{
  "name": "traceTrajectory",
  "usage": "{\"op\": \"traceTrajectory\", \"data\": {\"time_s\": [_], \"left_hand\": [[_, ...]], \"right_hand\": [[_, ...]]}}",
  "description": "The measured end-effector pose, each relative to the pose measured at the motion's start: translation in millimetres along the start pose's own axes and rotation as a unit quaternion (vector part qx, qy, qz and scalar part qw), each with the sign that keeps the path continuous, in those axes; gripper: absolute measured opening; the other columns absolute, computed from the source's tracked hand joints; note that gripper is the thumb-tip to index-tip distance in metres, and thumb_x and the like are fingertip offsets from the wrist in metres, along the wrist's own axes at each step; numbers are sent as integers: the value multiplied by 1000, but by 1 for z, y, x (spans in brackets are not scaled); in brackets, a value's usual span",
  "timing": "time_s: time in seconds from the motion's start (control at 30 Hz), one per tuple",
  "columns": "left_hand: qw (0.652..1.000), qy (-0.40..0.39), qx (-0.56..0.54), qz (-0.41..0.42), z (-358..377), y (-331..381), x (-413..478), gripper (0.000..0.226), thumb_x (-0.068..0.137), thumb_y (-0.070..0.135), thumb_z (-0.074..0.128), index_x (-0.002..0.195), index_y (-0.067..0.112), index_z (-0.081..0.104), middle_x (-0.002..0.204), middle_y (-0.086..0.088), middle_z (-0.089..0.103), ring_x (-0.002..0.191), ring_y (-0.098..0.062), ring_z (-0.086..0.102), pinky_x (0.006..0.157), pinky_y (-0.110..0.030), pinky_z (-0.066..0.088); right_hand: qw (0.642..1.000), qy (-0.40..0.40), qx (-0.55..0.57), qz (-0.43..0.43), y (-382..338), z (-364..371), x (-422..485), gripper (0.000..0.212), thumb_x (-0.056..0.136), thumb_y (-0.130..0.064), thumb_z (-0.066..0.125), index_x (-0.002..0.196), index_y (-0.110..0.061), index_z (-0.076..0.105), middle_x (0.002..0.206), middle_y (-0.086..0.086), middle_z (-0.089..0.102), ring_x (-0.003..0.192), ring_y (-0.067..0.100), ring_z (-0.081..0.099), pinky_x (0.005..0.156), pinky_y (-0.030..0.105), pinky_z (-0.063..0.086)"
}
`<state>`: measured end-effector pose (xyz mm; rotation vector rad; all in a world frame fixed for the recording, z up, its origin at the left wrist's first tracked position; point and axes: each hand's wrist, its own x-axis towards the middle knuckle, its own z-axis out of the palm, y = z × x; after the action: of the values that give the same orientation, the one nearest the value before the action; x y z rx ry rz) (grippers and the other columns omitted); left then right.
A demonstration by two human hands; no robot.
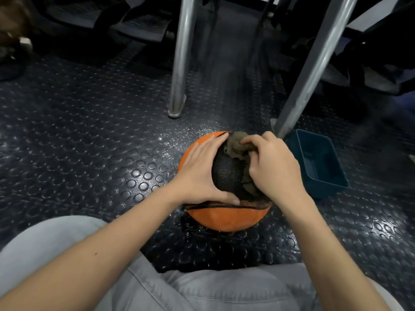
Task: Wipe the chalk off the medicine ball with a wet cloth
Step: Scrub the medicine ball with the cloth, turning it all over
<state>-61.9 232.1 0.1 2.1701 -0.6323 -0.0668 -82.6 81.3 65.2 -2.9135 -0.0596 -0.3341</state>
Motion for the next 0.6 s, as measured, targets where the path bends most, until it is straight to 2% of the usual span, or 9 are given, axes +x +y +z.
{"op": "traceTrajectory", "data": {"time_s": [0.1, 0.23, 0.27, 0.4, 0.6], "left_hand": [[1000, 3, -2, 2, 1, -2, 0, 133, 41, 70, 74, 150, 30, 9, 154, 13, 16, 138, 4, 8, 117, -26, 4], [999, 21, -24, -15, 0, -5, -1, 136, 41, 62, 79, 151, 27, 7, 151, 16, 24, 137, 2, 16, 115, -26, 12], [999, 21, -22, -13, 0, -5, -1, 136, 41, 62, 79, 151, 26, 7, 151, 15, 23, 137, 2, 15, 116, -28, 12], [1000, 4, 3, 5, 1, -2, 1, 134, 43, 63, 76, 151, 26, 6, 151, 15, 16, 139, -1, 9, 116, -27, 5], [999, 28, -16, -21, 0, -3, 3, 133, 43, 60, 79, 150, 28, 7, 155, 12, 18, 137, 1, 14, 116, -28, 9]], "right_hand": [[999, -11, -34, -17, -1, -3, -1, 34, 93, -12, 44, 123, -25, 55, 110, 1, 49, 107, 24, 47, 73, 34, 42], [991, -120, 2, -53, -1, -22, -20, 33, 93, -16, 46, 119, -34, 57, 98, -11, 41, 108, 19, 49, 81, 34, 44], [992, -119, 2, -48, -2, -22, -22, 33, 93, -16, 46, 118, -35, 57, 98, -11, 41, 108, 19, 49, 80, 33, 43], [1000, -13, -13, 2, -2, -6, 2, 33, 93, -12, 43, 119, -27, 56, 110, 0, 49, 108, 23, 47, 73, 34, 40], [999, 35, -3, 26, 1, 11, 12, 31, 95, -14, 41, 123, -21, 53, 114, 5, 49, 107, 27, 45, 67, 33, 36]]}}
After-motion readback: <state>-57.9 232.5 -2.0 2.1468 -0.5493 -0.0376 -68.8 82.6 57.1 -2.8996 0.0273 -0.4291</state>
